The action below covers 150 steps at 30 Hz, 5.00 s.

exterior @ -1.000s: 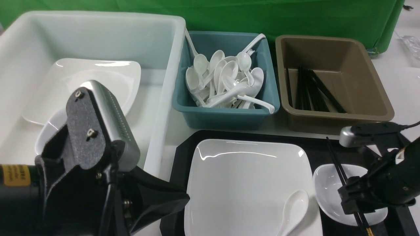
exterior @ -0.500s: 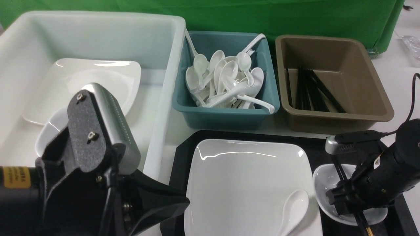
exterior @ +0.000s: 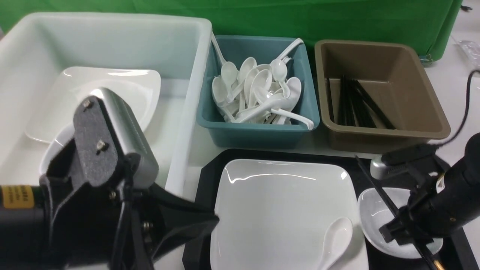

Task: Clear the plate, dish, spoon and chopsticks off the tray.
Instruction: Use the right arm to grab a pair of chopsticks from the plate, then use the right arm to put the chopsticks into the small storage box on the right, then use the right arm to grab a small plate from the dinner plate, then use the right arm to put the small plate into the large storage box on the left, then use the left arm to grab a soup spoon from the plate

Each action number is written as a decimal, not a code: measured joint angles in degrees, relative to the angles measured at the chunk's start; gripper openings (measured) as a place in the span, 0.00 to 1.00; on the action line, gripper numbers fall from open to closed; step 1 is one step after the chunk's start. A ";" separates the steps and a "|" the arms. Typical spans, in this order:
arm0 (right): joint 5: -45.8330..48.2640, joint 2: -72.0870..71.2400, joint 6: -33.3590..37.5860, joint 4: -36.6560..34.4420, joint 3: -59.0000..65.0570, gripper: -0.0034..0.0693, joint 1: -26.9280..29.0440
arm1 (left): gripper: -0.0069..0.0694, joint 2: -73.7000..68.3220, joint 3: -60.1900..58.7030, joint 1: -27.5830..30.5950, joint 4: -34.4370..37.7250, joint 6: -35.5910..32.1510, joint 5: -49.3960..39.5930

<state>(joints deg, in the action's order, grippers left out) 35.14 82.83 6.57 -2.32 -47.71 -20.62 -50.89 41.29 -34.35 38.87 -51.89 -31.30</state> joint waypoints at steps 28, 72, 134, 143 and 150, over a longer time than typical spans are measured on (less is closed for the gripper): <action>-8.46 24.04 -4.48 -0.32 -45.30 0.64 10.97 | 0.11 0.00 0.06 0.00 1.29 -10.94 10.48; -16.38 6.87 15.67 15.84 9.08 0.44 -3.83 | 0.11 7.77 0.06 0.00 0.59 -6.86 6.13; 13.89 27.62 30.90 14.71 -61.58 0.58 -42.06 | 0.11 35.11 8.69 0.00 -53.24 57.67 -35.72; 29.64 14.49 10.72 18.77 -56.26 0.21 -40.05 | 0.11 18.29 8.69 0.00 -42.93 52.47 -27.36; 29.64 -2.65 -3.91 19.49 -36.09 0.14 -35.37 | 0.11 -3.21 8.81 0.00 -31.41 43.74 -20.87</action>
<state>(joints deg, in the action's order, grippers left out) 64.78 80.18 2.67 17.17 -83.81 -55.99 -54.10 50.10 -34.35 7.47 -8.15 -52.17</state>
